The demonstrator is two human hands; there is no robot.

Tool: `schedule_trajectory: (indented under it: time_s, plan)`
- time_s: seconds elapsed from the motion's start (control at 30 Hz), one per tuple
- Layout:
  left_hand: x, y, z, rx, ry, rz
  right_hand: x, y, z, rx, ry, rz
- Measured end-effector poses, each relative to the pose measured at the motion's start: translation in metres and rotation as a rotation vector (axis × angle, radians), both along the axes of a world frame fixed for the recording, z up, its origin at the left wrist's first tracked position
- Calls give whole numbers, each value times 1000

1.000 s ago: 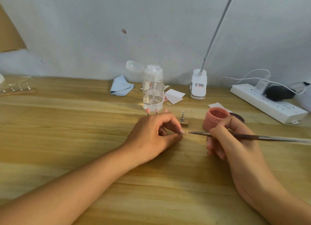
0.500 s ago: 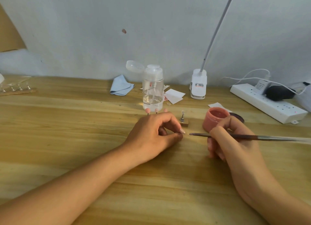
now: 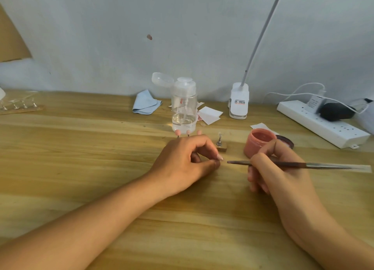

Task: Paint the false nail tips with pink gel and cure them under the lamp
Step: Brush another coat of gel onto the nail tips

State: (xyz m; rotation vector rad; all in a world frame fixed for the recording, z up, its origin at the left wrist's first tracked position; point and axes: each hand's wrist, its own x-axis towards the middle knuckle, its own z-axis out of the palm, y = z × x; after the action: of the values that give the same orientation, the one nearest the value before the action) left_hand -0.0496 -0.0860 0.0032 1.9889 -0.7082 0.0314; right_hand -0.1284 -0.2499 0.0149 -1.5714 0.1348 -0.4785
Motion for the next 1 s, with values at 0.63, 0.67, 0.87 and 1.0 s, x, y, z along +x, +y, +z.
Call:
schedule_trajectory:
  time_s: [0.63, 0.67, 0.87, 1.0]
  plan:
    - [-1, 1, -1, -63, 36, -4, -3, -1, 1, 36, -95, 92]
    - [-1, 1, -1, -67, 37, 2, -3, 0, 1, 22, -102, 126]
    - [-2, -1, 1, -97, 40, -23, 1, -2, -3, 14, -47, 49]
    - [-4, -1, 2, -119, 55, -31, -1, -3, -2, 61, -95, 56]
